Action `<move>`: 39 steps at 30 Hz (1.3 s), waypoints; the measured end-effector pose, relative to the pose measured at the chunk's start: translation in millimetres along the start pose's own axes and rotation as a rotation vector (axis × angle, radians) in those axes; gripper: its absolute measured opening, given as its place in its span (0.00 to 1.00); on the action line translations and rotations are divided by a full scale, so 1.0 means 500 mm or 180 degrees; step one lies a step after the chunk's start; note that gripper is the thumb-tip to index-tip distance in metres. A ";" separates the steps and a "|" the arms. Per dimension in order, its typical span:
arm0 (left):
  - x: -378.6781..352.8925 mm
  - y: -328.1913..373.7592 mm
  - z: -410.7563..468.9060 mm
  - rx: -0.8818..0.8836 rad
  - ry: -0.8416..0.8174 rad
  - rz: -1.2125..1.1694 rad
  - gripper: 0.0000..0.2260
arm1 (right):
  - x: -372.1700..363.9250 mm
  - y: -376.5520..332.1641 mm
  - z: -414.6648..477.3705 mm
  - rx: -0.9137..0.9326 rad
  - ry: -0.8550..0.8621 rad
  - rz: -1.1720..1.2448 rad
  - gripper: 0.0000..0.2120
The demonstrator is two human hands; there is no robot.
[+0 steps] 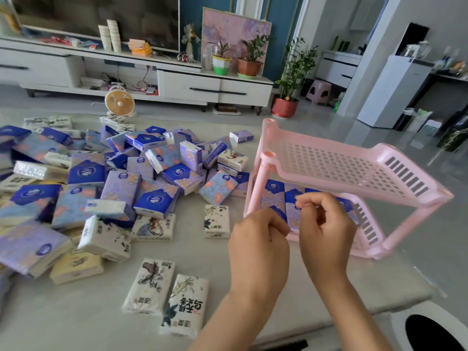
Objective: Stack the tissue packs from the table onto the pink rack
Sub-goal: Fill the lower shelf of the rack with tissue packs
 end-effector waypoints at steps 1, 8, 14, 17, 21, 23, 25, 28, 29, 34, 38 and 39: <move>0.040 0.003 0.009 0.0074 0.0453 -0.0271 0.13 | -0.010 -0.042 -0.018 0.0224 -0.0039 0.0132 0.10; 0.177 -0.106 0.072 0.0317 0.1987 0.0085 0.14 | -0.185 -0.077 -0.123 0.0092 -0.1121 0.0071 0.08; 0.229 -0.123 0.098 0.0010 0.2447 0.1171 0.21 | -0.333 -0.084 -0.198 -0.0581 -0.2214 0.0178 0.26; 0.275 -0.132 0.116 0.0178 0.2504 0.1716 0.28 | -0.393 -0.131 -0.227 0.0372 -0.2451 -0.0231 0.27; 0.300 -0.200 0.153 0.0901 0.1563 0.2210 0.32 | -0.439 -0.149 -0.258 0.0746 -0.2592 -0.0567 0.29; 0.302 -0.231 0.165 0.1114 0.0923 0.2445 0.28 | -0.456 -0.141 -0.274 0.0964 -0.2819 -0.0875 0.26; 0.303 -0.246 0.174 0.1165 0.0413 0.2581 0.23 | -0.458 -0.144 -0.274 0.1090 -0.2840 -0.1026 0.28; 0.312 -0.244 0.187 0.1077 0.0223 0.2645 0.22 | -0.461 -0.153 -0.270 0.1154 -0.2779 -0.1105 0.32; 0.316 -0.240 0.190 0.1033 0.0265 0.2657 0.21 | -0.461 -0.150 -0.270 0.1165 -0.2783 -0.1177 0.34; 0.335 -0.213 0.183 0.0880 0.0753 0.2415 0.19 | -0.457 -0.144 -0.249 0.0990 -0.2602 -0.0973 0.27; 0.362 -0.168 0.176 0.0608 0.1369 0.1912 0.14 | -0.427 -0.138 -0.212 0.0033 -0.2526 -0.0073 0.34; 0.369 -0.152 0.174 0.0490 0.1505 0.1766 0.13 | -0.414 -0.135 -0.204 -0.0288 -0.2544 0.0211 0.34</move>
Point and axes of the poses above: each hand's wrist, its own z-axis towards the middle knuckle, its own x-axis out of the back of the hand, y = z × x, the point moved 9 cm from there along z, towards the middle knuckle, and after that the axes turned 14 degrees about y, right-handed, at the moved point
